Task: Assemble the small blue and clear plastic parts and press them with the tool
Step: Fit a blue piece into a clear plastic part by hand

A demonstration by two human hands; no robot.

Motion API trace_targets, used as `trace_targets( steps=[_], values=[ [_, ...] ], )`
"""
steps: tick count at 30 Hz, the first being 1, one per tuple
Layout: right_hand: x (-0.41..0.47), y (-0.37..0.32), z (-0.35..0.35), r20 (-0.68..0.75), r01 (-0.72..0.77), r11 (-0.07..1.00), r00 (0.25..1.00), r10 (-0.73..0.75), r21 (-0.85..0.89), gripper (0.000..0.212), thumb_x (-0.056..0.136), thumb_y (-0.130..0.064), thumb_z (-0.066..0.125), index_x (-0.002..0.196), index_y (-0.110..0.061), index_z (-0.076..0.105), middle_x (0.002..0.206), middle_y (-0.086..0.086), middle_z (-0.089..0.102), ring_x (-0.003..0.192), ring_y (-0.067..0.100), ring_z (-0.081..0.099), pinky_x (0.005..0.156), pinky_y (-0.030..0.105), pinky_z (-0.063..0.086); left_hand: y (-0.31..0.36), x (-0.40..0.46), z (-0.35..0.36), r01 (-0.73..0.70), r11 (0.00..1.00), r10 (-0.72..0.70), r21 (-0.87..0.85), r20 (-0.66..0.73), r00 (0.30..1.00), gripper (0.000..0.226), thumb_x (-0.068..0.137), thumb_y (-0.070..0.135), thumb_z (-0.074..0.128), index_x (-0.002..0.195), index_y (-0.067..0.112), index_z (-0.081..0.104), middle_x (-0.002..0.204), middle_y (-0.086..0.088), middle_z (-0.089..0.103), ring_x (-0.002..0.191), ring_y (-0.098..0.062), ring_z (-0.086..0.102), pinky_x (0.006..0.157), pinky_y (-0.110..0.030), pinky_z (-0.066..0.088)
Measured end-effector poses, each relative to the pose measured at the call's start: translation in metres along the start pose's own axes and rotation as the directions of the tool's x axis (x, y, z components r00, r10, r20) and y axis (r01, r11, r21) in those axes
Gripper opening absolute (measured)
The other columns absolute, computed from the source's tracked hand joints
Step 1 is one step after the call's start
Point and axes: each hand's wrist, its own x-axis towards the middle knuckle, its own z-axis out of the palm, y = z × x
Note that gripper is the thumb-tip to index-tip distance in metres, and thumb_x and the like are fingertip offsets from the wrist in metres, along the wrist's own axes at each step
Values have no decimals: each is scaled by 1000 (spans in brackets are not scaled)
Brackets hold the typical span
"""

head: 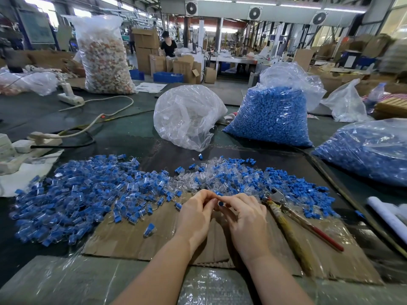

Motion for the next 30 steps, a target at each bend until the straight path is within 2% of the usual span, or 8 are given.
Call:
trace_targets(
  steps=[3,11,17,20,22,25,28,30],
  values=[
    [0,0,0,-11,0,1000,1000,0,0,17,81,-22,72,97,-27,72,86,-11,62,87,14,55,75,32,32,1,0,0,6,1000,-6,-5,-4,1000,16,93,15,53,86,28,61,80,9,66,79,-5,63,78,-27,52],
    [1,-1,-3,-7,3,1000,1000,-3,25,17,79,-26,72,96,-25,72,87,-8,63,88,17,56,78,36,36,1,-1,0,-5,999,4,-50,-18,1000,18,87,11,62,82,28,61,78,5,66,77,-11,63,72,-24,52],
    [8,5,-23,-46,-79,997,996,78,-1,31,83,-25,68,113,-21,64,102,-8,59,98,10,50,90,31,34,0,2,0,43,997,-43,-67,1,999,17,87,10,63,83,27,60,81,2,67,77,-11,64,74,-22,53],
    [11,14,-39,-26,-211,960,977,210,-185,38,90,-32,58,126,-23,54,118,-5,54,109,11,46,97,32,31,0,3,0,53,996,-53,-67,-4,999,16,87,11,62,83,26,60,79,2,66,71,-5,62,65,-12,48],
    [13,23,-52,9,-322,871,937,350,-371,41,92,-42,49,129,-24,47,124,0,49,115,16,44,100,36,33,2,4,0,78,992,-77,-97,12,997,15,88,10,62,83,24,60,78,0,66,71,-7,64,65,-15,49],
    [14,33,-67,122,-413,693,804,582,-591,52,88,-57,44,126,-22,41,132,8,41,124,25,39,101,45,33,5,6,0,100,989,-98,-108,27,995,14,88,10,60,83,22,59,76,-1,66,71,-9,64,63,-15,48],
    [12,41,-70,208,-427,631,697,686,-648,64,85,-62,45,133,-21,35,143,10,34,131,30,33,104,50,29,9,8,0,110,987,-108,-114,25,994,9,89,9,59,87,18,60,76,1,65,67,-5,62,59,-12,47],
    [11,42,-71,211,-420,633,700,682,-650,61,86,-60,46,132,-22,36,142,8,37,129,28,35,104,49,30,12,8,1,118,983,-116,-139,23,993,13,89,6,59,84,19,58,76,1,63,65,-1,59,55,-8,45]
  ],
)
